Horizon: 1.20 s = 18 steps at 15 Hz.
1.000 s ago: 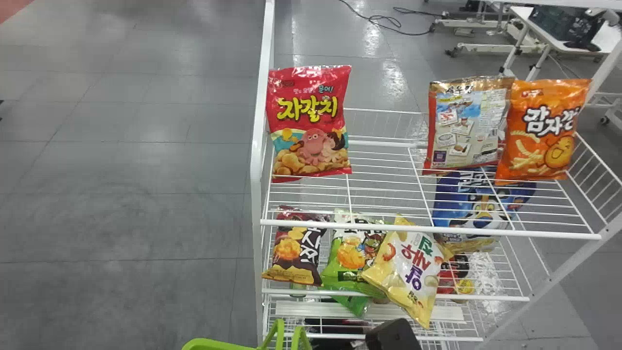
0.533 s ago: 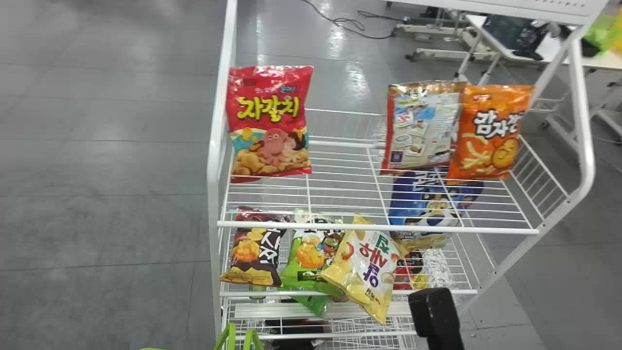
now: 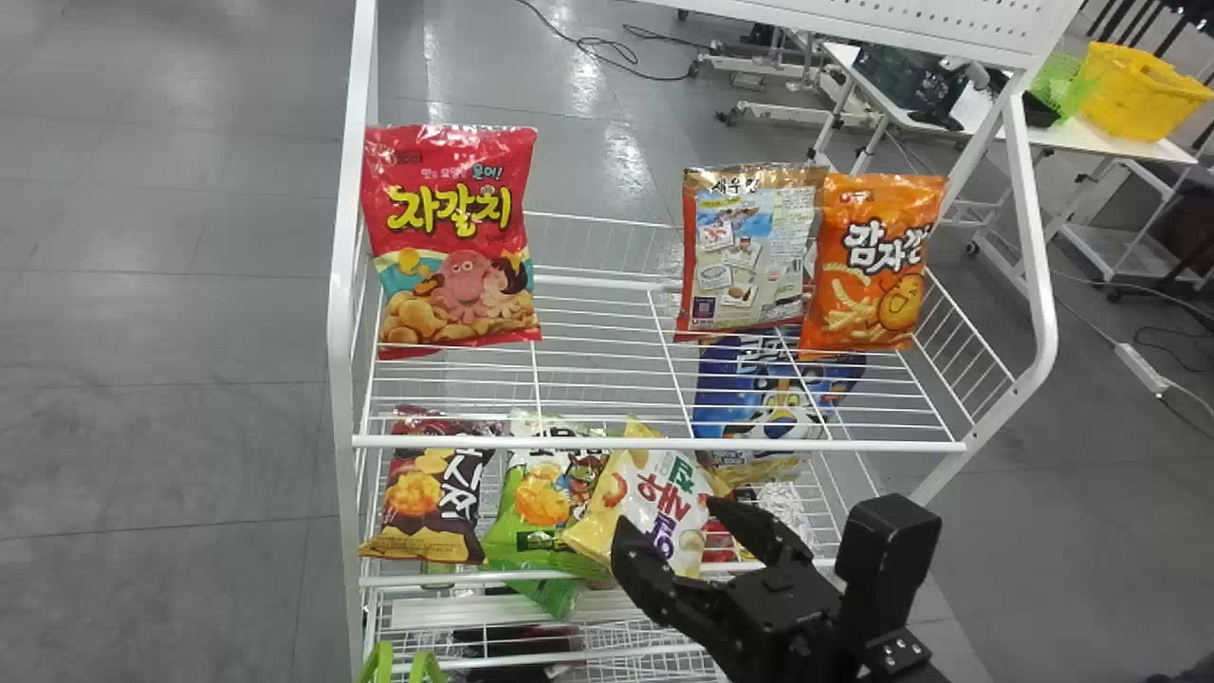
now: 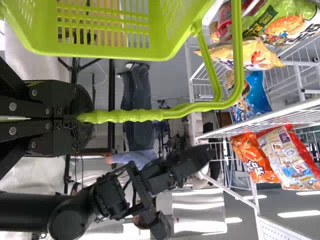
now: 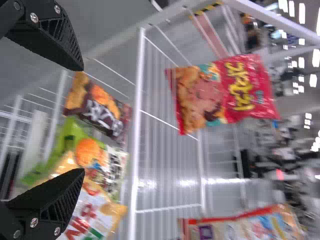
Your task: Hold basket handle with left hand then pick spicy shrimp crackers with right hand and place into basket
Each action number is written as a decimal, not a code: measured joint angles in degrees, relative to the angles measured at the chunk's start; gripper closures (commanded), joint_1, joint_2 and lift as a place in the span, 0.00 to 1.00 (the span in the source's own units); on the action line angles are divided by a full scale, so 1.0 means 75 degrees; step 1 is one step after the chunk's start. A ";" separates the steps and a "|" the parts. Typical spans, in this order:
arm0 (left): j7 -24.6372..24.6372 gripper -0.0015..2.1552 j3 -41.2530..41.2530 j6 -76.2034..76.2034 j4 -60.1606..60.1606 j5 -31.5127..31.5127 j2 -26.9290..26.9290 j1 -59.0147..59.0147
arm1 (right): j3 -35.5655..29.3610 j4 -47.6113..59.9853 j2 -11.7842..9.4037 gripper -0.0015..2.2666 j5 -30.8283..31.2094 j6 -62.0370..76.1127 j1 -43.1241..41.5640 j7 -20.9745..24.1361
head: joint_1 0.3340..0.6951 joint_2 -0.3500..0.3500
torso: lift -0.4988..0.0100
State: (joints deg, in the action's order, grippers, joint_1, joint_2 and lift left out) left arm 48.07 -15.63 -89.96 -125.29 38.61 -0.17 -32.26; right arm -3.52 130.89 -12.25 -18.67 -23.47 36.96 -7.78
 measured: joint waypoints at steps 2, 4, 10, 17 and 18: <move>-0.0001 0.88 0.0011 0.0000 0.0004 -0.0004 0.0000 0.0002 | 0.0125 -0.0436 0.0004 0.04 0.0069 0.1210 0.0004 0.0232 | 1.00 0.04 | 0.91; -0.0001 0.88 0.0034 0.0000 0.0004 -0.0004 0.0000 0.0002 | 0.0319 -0.0887 0.0004 0.04 0.0205 0.2566 0.0042 0.0591 | 1.00 0.01 | 0.91; 0.0022 0.88 0.0037 0.0000 -0.0006 -0.0002 0.0000 0.0001 | 0.0874 -0.1398 -0.0007 0.04 0.0704 0.4481 0.0180 0.1096 | 1.00 0.03 | 0.91; 0.0031 0.88 0.0009 0.0000 -0.0006 0.0044 0.0000 0.0020 | 0.0840 -0.1313 -0.0007 0.03 0.0720 0.4020 0.0175 0.1219 | 1.00 0.02 | 0.91; 0.0034 0.88 -0.0001 0.0000 -0.0006 0.0050 0.0000 0.0023 | 0.0835 -0.1279 -0.0007 0.03 0.0721 0.3927 0.0172 0.1229 | 1.00 0.02 | 0.91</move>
State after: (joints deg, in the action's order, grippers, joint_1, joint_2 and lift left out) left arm 48.33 -15.64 -89.96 -125.33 38.99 -0.17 -32.09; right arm 2.75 121.29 -12.31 -13.27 5.98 38.25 1.44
